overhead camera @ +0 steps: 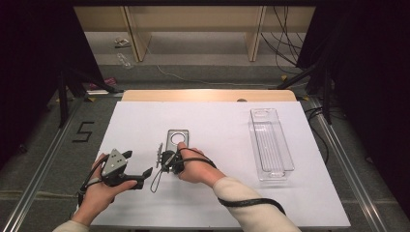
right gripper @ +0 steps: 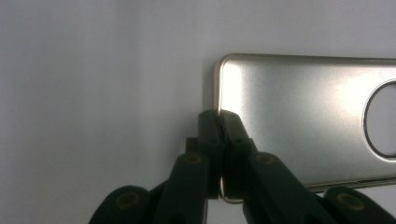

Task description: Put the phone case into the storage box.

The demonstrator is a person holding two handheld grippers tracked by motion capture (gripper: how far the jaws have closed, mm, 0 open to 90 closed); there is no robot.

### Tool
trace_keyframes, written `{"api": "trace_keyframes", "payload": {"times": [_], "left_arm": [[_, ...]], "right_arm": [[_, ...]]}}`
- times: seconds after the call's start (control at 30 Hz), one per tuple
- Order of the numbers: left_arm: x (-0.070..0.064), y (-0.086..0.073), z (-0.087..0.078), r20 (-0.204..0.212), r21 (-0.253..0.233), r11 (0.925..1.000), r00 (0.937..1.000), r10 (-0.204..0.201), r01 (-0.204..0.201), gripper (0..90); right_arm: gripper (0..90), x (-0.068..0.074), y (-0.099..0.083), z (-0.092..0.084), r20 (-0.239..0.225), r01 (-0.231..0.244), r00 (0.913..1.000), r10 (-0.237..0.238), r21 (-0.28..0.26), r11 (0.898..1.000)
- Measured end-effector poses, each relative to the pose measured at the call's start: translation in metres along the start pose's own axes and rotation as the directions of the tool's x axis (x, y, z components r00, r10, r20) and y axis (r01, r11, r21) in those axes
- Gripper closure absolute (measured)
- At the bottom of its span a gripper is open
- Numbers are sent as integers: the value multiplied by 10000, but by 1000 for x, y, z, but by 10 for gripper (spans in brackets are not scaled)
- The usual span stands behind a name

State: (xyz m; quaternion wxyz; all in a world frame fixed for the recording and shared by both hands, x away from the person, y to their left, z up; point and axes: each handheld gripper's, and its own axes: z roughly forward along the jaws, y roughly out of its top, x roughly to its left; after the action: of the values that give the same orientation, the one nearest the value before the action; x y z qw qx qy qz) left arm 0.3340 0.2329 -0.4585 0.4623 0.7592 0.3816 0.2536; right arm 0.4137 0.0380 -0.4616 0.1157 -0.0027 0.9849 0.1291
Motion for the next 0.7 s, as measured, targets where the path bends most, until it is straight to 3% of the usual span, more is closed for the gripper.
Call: {"api": "trace_keyframes", "payload": {"times": [0.5,0.7], "left_arm": [[0,0,0,-32,35,10000,10000,3,-3,59],[0,0,0,-36,27,10000,10000,-14,14,60]], "right_arm": [[897,2,-17,-22,187,-702,9972,727,-1111,9913],[897,2,-20,-28,248,-681,9970,728,-1563,9854]]}}
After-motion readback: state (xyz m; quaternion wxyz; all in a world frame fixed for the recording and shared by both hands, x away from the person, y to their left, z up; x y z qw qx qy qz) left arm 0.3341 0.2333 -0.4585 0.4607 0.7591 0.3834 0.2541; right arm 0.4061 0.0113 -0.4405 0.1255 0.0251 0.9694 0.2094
